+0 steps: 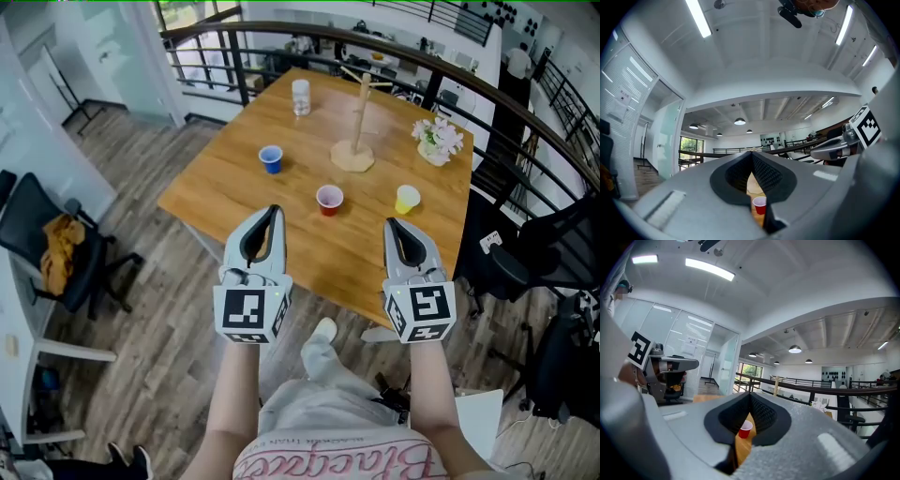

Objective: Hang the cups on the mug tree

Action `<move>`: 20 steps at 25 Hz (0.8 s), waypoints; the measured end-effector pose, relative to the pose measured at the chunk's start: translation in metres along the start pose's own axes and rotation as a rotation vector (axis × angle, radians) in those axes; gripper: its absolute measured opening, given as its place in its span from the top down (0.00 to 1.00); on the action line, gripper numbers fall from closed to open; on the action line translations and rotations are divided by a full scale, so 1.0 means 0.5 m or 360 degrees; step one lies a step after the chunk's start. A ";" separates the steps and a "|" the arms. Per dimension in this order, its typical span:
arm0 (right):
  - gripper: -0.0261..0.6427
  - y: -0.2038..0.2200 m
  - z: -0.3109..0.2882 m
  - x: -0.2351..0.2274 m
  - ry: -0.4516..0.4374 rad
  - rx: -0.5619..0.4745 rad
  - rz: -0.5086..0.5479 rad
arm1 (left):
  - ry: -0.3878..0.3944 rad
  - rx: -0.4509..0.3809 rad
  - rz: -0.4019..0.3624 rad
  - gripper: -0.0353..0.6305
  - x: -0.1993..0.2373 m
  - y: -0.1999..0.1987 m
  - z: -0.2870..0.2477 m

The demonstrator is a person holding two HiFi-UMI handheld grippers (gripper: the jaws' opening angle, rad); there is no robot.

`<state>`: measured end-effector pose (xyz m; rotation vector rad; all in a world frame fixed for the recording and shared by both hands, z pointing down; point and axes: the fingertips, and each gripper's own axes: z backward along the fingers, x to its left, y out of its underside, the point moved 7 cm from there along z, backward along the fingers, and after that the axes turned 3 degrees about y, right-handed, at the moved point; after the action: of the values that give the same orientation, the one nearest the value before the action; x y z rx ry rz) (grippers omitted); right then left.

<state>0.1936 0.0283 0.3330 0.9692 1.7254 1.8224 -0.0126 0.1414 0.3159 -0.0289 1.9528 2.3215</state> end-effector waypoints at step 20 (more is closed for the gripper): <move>0.96 -0.012 -0.309 -0.124 0.0096 -0.0024 -0.0092 | 0.0075 0.0036 -0.0048 0.93 0.160 0.034 -0.336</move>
<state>0.1182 -0.1198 0.3202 0.8581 1.7544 1.8424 -0.1031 -0.0208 0.2968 -0.1116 1.9856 2.3006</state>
